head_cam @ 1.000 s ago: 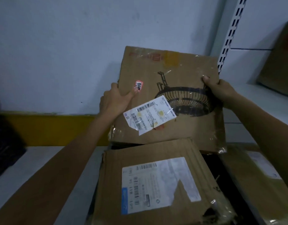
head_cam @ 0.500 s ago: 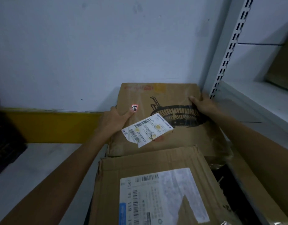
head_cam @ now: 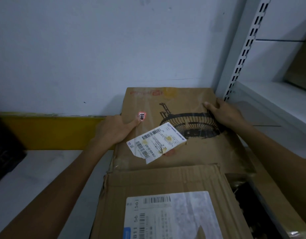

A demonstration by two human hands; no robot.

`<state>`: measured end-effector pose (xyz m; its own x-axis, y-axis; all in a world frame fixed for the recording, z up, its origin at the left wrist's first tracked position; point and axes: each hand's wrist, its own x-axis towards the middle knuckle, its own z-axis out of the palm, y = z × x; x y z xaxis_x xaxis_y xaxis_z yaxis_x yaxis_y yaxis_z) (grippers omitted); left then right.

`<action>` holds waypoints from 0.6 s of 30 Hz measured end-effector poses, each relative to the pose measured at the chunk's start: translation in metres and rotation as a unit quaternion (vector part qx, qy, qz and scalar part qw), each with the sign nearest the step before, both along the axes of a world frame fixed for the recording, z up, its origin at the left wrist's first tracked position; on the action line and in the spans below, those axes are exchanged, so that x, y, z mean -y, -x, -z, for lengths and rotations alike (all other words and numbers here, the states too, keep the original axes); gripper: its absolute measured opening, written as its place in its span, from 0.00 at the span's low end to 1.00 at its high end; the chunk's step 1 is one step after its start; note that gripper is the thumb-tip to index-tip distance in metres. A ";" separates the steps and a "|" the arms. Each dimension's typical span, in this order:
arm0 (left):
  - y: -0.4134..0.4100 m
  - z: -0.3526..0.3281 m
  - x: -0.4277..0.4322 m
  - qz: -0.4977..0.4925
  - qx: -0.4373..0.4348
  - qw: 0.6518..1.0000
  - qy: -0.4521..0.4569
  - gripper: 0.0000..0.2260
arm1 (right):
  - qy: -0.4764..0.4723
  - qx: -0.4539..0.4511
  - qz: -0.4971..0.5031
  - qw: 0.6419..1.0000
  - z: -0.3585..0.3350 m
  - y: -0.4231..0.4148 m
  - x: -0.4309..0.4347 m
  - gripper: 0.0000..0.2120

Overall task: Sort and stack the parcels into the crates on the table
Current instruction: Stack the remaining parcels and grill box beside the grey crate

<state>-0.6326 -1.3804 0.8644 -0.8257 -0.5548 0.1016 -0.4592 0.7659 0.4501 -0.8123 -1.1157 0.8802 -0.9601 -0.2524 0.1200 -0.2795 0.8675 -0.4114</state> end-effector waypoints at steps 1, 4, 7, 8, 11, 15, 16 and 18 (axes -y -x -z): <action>-0.002 0.001 0.001 0.004 -0.001 1.000 0.004 0.31 | -0.004 -0.003 -0.002 1.000 0.000 -0.001 -0.001 0.34; -0.006 0.001 0.001 0.012 -0.004 1.000 0.012 0.31 | -0.015 -0.007 -0.002 1.000 0.002 -0.003 -0.005 0.34; -0.011 0.001 -0.001 0.017 -0.012 1.000 0.010 0.31 | -0.016 -0.005 0.000 1.000 0.003 -0.007 -0.008 0.34; -0.013 0.001 -0.002 0.016 -0.017 1.000 0.007 0.32 | -0.018 -0.004 -0.002 1.000 0.004 -0.008 -0.009 0.34; -0.019 0.000 -0.002 0.004 -0.036 0.999 0.003 0.30 | -0.030 -0.016 -0.007 0.999 -0.001 -0.008 -0.010 0.33; -0.017 -0.014 0.006 -0.014 -0.019 1.000 0.008 0.28 | -0.038 -0.027 -0.012 0.999 -0.027 -0.005 -0.004 0.31; -0.015 -0.017 0.007 -0.012 -0.005 1.000 0.005 0.29 | -0.045 -0.021 -0.013 0.999 -0.030 -0.005 -0.002 0.31; -0.012 -0.017 0.008 -0.001 0.017 1.000 0.002 0.31 | -0.051 -0.007 -0.011 0.999 -0.023 -0.005 -0.002 0.32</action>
